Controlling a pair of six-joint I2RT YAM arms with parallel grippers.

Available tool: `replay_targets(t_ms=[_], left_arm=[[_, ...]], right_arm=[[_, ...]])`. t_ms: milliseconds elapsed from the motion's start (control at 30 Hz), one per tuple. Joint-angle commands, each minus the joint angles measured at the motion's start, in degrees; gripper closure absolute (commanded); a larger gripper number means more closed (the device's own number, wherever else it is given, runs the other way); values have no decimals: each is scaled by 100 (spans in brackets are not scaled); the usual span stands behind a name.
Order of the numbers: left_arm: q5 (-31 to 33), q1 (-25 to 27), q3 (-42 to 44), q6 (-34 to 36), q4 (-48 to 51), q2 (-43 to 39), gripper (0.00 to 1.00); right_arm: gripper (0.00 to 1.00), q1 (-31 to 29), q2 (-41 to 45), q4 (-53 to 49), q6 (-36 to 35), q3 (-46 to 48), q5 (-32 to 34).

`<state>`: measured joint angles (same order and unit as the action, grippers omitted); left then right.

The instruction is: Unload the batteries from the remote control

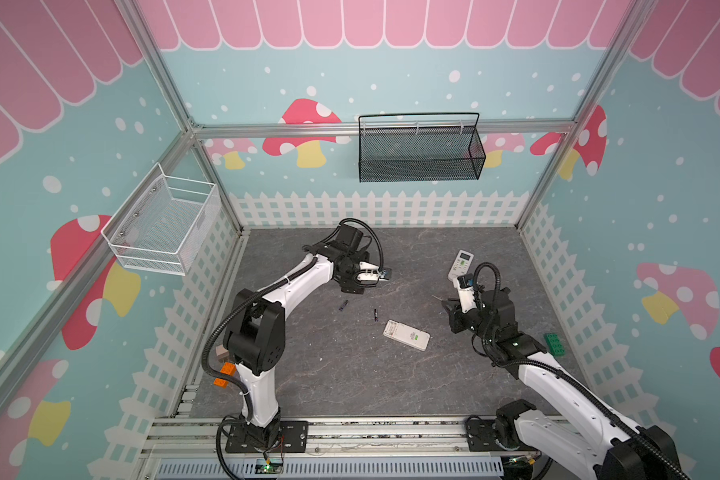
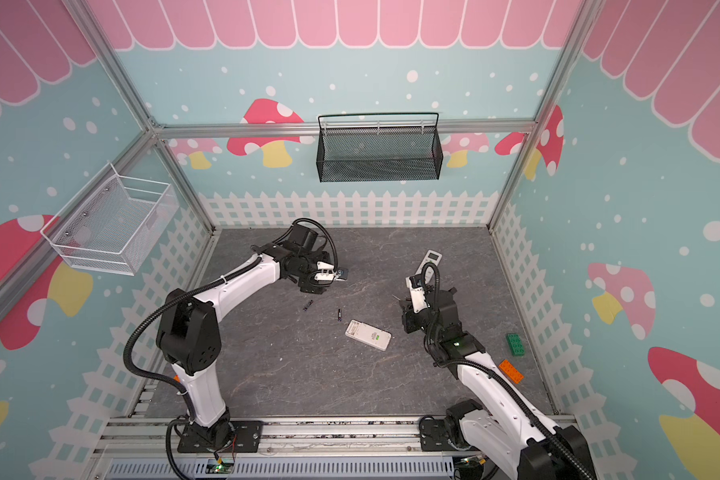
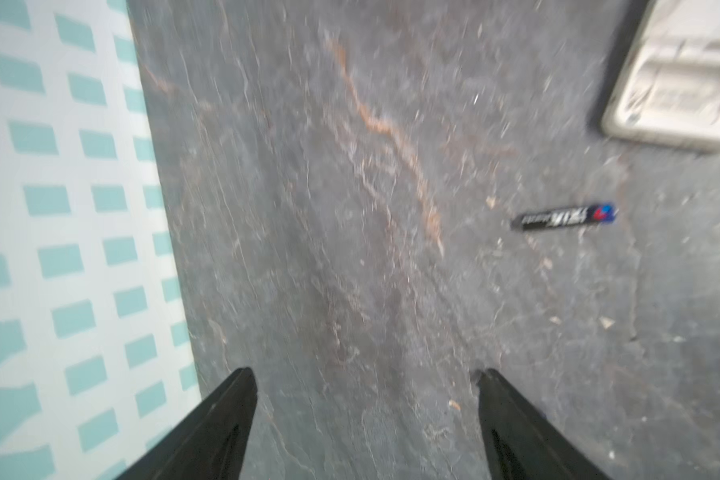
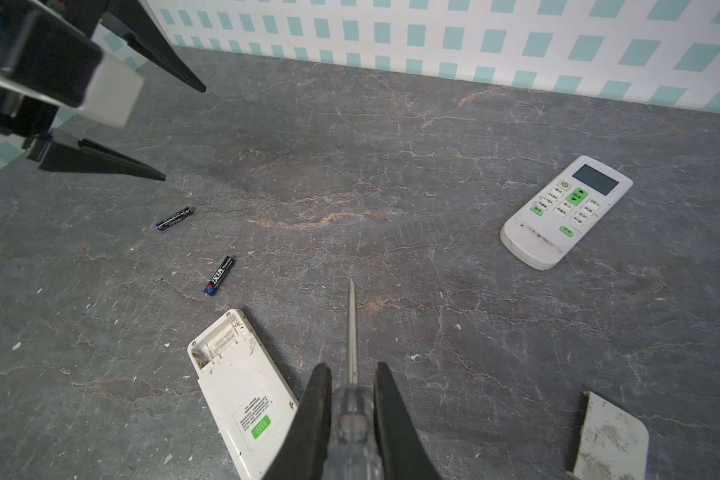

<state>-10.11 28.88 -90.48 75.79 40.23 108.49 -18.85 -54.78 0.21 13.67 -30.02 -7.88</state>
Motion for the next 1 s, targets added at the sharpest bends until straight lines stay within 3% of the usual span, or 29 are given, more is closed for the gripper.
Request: replay_targets(t_ms=[0, 200, 700, 967], left_arm=[[-442, 461, -18, -134, 680, -8, 15], [-963, 1223, 135, -406, 1092, 261, 15], [-572, 1866, -443, -564, 983, 1446, 13], [-510, 1980, -466, -530, 979, 1588, 22]], right_arm=[[100, 154, -13, -177, 313, -105, -226], [100, 489, 3, -249, 655, -40, -736], [100, 1055, 187, -146, 1116, 590, -1036], [97, 1276, 598, 1205, 2508, 1628, -726]])
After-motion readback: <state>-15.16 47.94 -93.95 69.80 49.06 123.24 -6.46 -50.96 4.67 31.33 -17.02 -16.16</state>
